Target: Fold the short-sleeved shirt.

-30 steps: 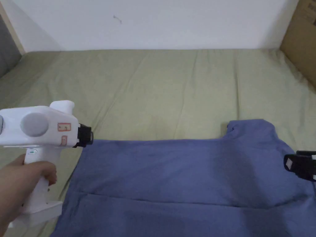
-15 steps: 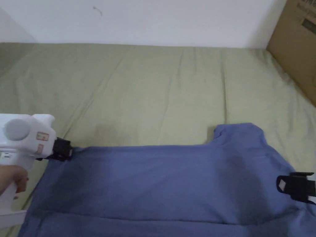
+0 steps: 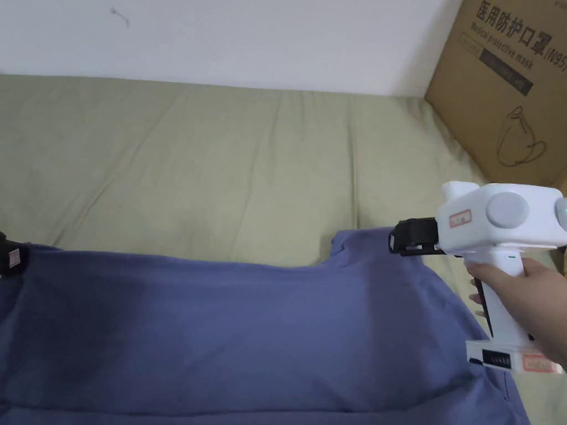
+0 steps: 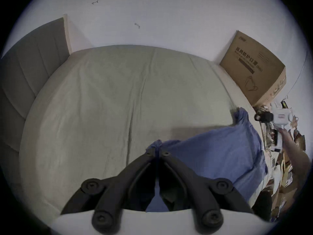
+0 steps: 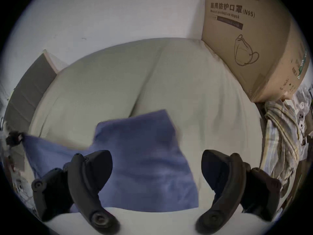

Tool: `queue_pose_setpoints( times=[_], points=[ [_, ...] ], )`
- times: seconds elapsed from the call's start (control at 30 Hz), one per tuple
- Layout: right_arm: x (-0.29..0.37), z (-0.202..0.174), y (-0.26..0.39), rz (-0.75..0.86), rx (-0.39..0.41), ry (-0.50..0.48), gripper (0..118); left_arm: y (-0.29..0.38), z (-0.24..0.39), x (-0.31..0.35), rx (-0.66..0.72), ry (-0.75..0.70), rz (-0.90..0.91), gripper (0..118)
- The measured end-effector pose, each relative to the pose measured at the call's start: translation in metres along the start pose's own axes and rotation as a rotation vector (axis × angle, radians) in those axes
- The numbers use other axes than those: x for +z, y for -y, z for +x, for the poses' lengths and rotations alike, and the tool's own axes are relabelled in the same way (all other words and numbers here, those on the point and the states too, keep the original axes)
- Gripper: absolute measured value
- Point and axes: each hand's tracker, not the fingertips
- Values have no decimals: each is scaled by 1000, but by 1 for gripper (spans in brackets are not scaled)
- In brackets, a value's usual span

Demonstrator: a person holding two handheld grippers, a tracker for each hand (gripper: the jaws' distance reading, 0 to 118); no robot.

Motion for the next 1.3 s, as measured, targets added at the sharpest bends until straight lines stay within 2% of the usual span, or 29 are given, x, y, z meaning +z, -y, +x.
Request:
queue_pose_setpoints(
  times=[0.13,0.23,0.27,0.3,0.33,0.43,0.53,0.57,0.67,0.73,0.97,1.07,1.3],
  points=[
    [-37,4,-19,-79,-66,9,110,0,-8,-7,-19,-6,-12,2],
    [-48,-2,-18,-121,-59,-31,105,1,-13,-13,-14,-6,-26,2],
    [-48,-4,-17,-124,-45,-31,88,3,-12,-15,-4,-7,-34,2],
    [-42,-8,-12,-118,-37,-35,29,4,-15,-17,9,-8,-42,2],
    [-39,-10,-11,-108,-35,-36,0,4,-17,-18,16,-4,-46,2],
    [-20,-16,-1,-83,-38,-105,1,6,-15,-16,27,-2,-52,2],
    [17,-17,6,-8,25,-96,1,6,-25,-11,41,11,-52,2],
    [28,-13,8,3,21,-102,1,6,-26,-7,47,17,-51,2],
    [80,-3,25,59,-13,-132,1,12,-28,13,59,33,-42,2],
    [112,20,33,71,-56,-191,1,18,-29,33,48,46,-34,2],
    [209,53,126,66,-126,-228,1,66,-16,104,-18,110,-45,2],
    [221,63,174,28,-155,-235,1,97,-15,115,-41,124,-61,2],
    [177,70,251,-109,-156,-188,1,174,-22,85,-39,120,-131,2]
  ],
)
